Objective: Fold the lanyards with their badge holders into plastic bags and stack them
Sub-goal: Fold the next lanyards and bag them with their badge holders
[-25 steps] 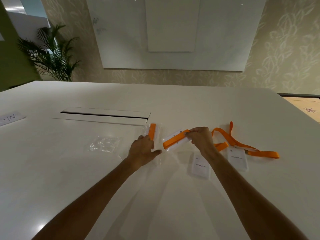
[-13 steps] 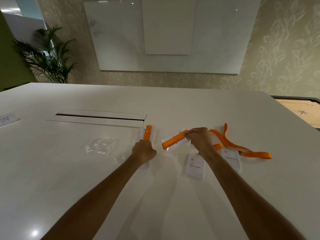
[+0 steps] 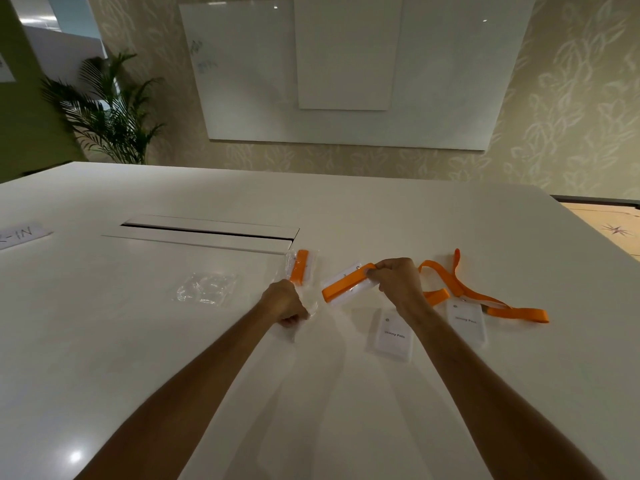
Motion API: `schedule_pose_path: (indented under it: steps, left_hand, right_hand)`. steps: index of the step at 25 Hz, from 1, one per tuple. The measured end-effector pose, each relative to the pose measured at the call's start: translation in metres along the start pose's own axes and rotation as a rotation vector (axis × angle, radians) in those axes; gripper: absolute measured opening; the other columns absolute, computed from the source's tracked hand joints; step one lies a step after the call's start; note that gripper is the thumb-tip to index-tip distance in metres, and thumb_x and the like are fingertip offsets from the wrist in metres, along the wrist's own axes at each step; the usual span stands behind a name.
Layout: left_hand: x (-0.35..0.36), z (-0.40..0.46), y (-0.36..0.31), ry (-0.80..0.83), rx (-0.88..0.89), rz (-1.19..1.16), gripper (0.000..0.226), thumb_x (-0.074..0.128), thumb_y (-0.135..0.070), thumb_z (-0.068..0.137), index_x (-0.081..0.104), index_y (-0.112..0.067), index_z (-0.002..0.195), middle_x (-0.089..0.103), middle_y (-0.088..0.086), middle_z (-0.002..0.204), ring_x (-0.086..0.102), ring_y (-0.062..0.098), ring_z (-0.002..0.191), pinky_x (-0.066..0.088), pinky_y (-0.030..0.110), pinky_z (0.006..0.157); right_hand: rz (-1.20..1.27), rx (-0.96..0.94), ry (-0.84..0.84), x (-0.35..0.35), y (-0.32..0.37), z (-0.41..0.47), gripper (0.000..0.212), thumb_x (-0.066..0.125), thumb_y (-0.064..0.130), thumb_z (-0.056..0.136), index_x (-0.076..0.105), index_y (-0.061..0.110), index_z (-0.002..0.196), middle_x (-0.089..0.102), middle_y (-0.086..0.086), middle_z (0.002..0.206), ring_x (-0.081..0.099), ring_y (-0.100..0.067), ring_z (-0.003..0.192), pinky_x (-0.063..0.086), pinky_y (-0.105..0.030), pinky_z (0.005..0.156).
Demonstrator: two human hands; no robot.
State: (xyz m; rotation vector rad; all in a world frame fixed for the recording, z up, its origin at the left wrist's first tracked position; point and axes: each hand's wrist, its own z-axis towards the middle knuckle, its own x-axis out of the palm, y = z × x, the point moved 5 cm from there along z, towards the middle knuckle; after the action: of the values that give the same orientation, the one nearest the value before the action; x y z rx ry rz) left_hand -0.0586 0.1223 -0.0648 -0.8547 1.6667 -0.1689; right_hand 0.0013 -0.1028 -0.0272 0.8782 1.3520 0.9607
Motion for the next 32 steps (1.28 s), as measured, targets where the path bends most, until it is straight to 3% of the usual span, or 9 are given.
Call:
schedule_pose_path:
  steps: [6, 9, 13, 17, 22, 28, 32]
  left_hand:
    - [0.009, -0.004, -0.007, -0.075, 0.173, 0.034, 0.021, 0.063, 0.001, 0.081, 0.057, -0.017, 0.091, 0.060, 0.009, 0.093, 0.064, 0.025, 0.076, 0.059, 0.030, 0.064]
    - [0.015, -0.005, -0.011, -0.109, 0.221, 0.145, 0.014, 0.056, -0.005, 0.088, 0.067, -0.009, 0.097, 0.065, 0.011, 0.097, 0.063, 0.022, 0.079, 0.057, 0.030, 0.077]
    - [0.015, -0.002, -0.008, -0.124, 0.196, 0.148, 0.015, 0.067, -0.014, 0.082, 0.071, -0.005, 0.094, 0.071, 0.012, 0.095, 0.068, 0.023, 0.081, 0.056, 0.031, 0.084]
    - [0.010, -0.002, -0.008, -0.100, 0.194, 0.184, 0.036, 0.081, -0.024, 0.069, 0.070, -0.005, 0.097, 0.070, 0.010, 0.099, 0.066, 0.022, 0.090, 0.053, 0.028, 0.085]
    - [0.010, -0.007, -0.010, -0.046, 0.217, 0.198, 0.066, 0.079, -0.042, 0.069, 0.054, -0.011, 0.122, 0.061, 0.009, 0.120, 0.057, 0.026, 0.110, 0.045, 0.032, 0.094]
    - [0.009, -0.004, -0.008, -0.018, 0.257, 0.260, 0.084, 0.077, -0.055, 0.064, 0.046, -0.017, 0.132, 0.059, 0.008, 0.127, 0.057, 0.027, 0.114, 0.046, 0.039, 0.098]
    - [0.006, -0.004, -0.007, -0.102, 0.230, 0.264, 0.060, 0.072, -0.049, 0.073, 0.057, -0.011, 0.117, 0.061, 0.007, 0.119, 0.058, 0.023, 0.107, 0.045, 0.031, 0.093]
  right_hand:
    - [0.000, 0.008, 0.017, 0.001, -0.007, -0.002, 0.020, 0.072, 0.020, 0.078, 0.071, 0.001, 0.073, 0.057, -0.009, 0.058, 0.050, -0.021, 0.056, 0.041, -0.032, 0.057]
    - [0.005, 0.023, 0.015, 0.000, -0.010, -0.003, 0.017, 0.072, 0.021, 0.077, 0.071, 0.006, 0.070, 0.059, -0.007, 0.058, 0.051, -0.018, 0.055, 0.041, -0.030, 0.056]
    - [-0.001, 0.017, 0.009, 0.000, -0.009, -0.002, 0.016, 0.072, 0.021, 0.077, 0.072, 0.007, 0.070, 0.059, -0.007, 0.058, 0.051, -0.019, 0.056, 0.042, -0.032, 0.057]
    - [-0.014, 0.003, 0.005, 0.000, -0.008, -0.002, 0.017, 0.072, 0.020, 0.077, 0.072, 0.004, 0.072, 0.060, -0.010, 0.061, 0.052, -0.020, 0.057, 0.042, -0.032, 0.058]
    - [-0.041, 0.000, 0.014, 0.003, -0.008, -0.003, 0.020, 0.071, 0.023, 0.077, 0.072, 0.003, 0.074, 0.059, -0.010, 0.060, 0.052, -0.020, 0.056, 0.042, -0.032, 0.057]
    - [-0.067, -0.002, 0.018, 0.007, -0.005, -0.006, 0.021, 0.070, 0.023, 0.078, 0.071, 0.003, 0.074, 0.057, -0.010, 0.059, 0.050, -0.020, 0.054, 0.040, -0.029, 0.055]
    - [-0.092, -0.013, 0.014, 0.009, -0.003, -0.007, 0.023, 0.070, 0.024, 0.078, 0.070, 0.001, 0.075, 0.056, -0.009, 0.058, 0.049, -0.020, 0.054, 0.039, -0.030, 0.055]
